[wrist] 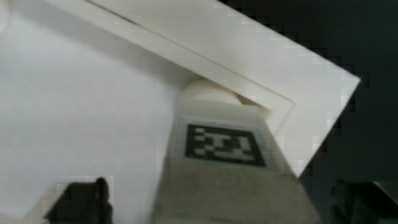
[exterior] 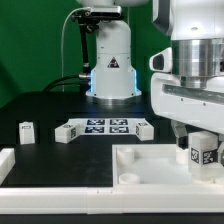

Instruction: Assemble one leg

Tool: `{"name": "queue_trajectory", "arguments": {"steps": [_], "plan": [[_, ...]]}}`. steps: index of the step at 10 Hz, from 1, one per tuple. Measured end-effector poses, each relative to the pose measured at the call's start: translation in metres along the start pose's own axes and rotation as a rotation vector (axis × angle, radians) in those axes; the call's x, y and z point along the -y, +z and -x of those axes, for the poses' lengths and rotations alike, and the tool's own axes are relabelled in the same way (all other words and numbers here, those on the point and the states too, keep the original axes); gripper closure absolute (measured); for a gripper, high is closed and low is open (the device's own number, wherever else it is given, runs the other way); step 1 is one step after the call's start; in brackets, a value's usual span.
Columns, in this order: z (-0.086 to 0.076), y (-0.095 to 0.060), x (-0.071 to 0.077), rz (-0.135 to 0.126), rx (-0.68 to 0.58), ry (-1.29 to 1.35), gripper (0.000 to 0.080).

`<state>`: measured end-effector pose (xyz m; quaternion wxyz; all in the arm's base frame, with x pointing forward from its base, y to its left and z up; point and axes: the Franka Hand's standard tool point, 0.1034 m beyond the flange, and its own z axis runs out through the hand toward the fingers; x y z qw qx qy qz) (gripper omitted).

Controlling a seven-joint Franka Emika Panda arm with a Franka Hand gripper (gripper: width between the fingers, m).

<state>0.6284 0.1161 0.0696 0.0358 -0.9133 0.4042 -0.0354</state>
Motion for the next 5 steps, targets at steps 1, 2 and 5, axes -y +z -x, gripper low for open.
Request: {"name": "queue_trajectory", "arguments": {"steps": [1, 2, 5], "plan": [[-0.0016, 0.0000, -0.0010, 0.000, -0.001, -0.166, 0.0156], [-0.0043, 0.0001, -0.0029, 0.001, -0.001, -0.305, 0.0151], [-0.0056, 0.0002, -0.0040, 0.007, -0.004, -0.640, 0.0150]]}}
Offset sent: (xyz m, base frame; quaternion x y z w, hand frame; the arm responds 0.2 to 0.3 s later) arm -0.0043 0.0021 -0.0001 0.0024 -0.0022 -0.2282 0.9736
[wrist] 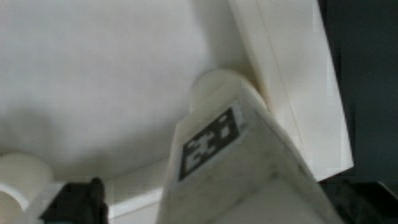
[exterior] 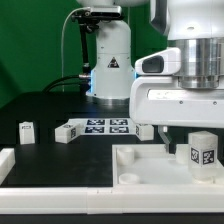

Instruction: Assemble one leg

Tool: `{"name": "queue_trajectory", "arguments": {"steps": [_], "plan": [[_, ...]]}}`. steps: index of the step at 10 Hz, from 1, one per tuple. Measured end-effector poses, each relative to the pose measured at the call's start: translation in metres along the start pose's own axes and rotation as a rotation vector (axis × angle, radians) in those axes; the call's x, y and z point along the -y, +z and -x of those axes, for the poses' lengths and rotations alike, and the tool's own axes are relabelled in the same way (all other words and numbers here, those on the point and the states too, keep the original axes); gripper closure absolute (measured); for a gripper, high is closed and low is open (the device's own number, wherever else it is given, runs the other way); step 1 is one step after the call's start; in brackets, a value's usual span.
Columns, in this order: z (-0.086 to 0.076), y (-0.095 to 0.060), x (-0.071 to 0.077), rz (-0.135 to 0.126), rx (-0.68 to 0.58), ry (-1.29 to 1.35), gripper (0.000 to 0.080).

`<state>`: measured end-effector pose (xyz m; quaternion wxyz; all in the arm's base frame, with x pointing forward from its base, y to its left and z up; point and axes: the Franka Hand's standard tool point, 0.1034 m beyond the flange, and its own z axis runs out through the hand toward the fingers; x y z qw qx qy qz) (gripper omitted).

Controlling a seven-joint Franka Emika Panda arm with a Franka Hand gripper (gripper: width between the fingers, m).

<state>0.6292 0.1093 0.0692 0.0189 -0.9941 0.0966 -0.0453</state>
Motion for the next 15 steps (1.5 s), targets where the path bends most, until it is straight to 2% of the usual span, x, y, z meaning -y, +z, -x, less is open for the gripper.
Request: {"name": "queue_trajectory", "arguments": {"steps": [4, 6, 9, 11, 13, 15], "plan": [[-0.0005, 0.0000, -0.0016, 0.023, -0.001, -0.380, 0.0150], [-0.0014, -0.0006, -0.0017, 0.027, -0.004, -0.474, 0.0150], [-0.0029, -0.0010, -0.0016, 0.027, -0.012, -0.470, 0.0162], [-0.0027, -0.0007, -0.0014, 0.027, -0.012, -0.414, 0.0512], [-0.0025, -0.0005, -0.0014, 0.024, -0.013, -0.314, 0.0511], [-0.0008, 0.0002, 0.0023, 0.016, -0.013, -0.005, 0.0511]]}}
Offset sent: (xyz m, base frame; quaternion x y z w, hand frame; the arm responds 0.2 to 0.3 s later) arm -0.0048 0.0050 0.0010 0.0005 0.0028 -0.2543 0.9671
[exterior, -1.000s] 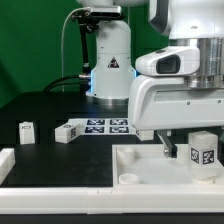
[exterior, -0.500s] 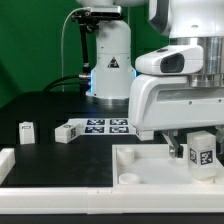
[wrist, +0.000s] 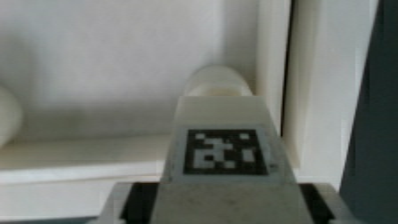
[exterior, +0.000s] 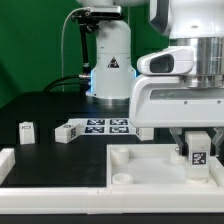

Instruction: Assemble one leg

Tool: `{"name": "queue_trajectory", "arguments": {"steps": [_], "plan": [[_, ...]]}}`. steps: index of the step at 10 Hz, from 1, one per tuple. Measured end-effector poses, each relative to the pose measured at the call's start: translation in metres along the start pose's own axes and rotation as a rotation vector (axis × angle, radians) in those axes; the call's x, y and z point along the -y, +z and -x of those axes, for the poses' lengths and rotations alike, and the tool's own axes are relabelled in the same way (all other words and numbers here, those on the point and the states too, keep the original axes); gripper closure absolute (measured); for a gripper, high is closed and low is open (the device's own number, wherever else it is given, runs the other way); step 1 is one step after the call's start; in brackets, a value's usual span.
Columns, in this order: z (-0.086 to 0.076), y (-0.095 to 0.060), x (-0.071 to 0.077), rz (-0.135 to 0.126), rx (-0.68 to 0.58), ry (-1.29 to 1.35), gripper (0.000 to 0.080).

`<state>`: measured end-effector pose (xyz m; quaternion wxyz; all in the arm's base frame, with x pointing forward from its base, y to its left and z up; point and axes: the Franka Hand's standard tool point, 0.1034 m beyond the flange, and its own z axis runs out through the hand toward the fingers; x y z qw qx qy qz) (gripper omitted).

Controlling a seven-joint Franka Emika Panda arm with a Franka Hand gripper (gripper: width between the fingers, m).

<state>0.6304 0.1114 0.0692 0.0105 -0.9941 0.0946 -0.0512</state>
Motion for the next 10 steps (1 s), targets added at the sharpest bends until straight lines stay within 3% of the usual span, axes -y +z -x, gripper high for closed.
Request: {"name": "queue_trajectory", "arguments": {"steps": [5, 7, 9, 10], "plan": [[0.0041, 0.0043, 0.0051, 0.016, -0.007, 0.714, 0.0511], [0.0059, 0.0054, 0.0100, 0.010, -0.008, 1.024, 0.0509], [0.0071, 0.0054, 0.0121, 0.002, 0.002, 1.113, 0.0509], [0.0071, 0.0054, 0.0122, 0.001, 0.002, 1.095, 0.0433]]}}
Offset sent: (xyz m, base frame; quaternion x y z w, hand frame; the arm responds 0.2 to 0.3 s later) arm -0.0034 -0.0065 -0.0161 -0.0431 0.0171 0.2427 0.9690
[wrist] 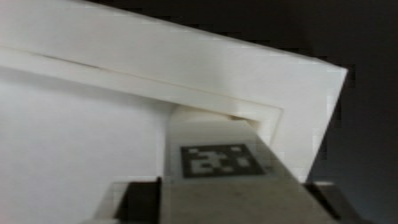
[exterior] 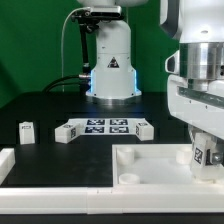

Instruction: Assemble one leg

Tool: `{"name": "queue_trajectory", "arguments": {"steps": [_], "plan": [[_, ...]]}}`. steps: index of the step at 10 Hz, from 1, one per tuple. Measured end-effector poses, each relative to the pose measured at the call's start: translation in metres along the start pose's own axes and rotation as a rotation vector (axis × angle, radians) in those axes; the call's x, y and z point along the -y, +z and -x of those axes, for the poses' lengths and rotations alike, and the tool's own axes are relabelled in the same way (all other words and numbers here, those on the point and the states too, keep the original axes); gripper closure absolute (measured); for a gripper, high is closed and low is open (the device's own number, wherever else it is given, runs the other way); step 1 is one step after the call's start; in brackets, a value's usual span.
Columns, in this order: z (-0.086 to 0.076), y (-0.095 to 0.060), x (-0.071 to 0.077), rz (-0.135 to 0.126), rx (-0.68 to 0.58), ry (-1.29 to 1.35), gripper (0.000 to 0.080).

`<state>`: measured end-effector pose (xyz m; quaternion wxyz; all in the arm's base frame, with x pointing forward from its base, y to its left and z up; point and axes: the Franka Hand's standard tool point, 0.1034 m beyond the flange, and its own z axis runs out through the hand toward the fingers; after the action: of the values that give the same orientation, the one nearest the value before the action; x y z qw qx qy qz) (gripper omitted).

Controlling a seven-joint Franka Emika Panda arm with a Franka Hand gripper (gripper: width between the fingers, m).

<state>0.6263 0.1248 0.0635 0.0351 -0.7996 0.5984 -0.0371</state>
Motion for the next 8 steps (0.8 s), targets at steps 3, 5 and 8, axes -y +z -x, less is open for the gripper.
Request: {"name": "queue_trajectory", "arguments": {"steps": [3, 5, 8], "plan": [[-0.0012, -0.0019, 0.0052, -0.035, -0.013, -0.200, 0.0182], [-0.0022, -0.0014, 0.0059, -0.050, -0.032, -0.487, 0.0155], [0.0022, -0.0015, 0.0065, -0.044, -0.042, -0.812, 0.0150]]}}
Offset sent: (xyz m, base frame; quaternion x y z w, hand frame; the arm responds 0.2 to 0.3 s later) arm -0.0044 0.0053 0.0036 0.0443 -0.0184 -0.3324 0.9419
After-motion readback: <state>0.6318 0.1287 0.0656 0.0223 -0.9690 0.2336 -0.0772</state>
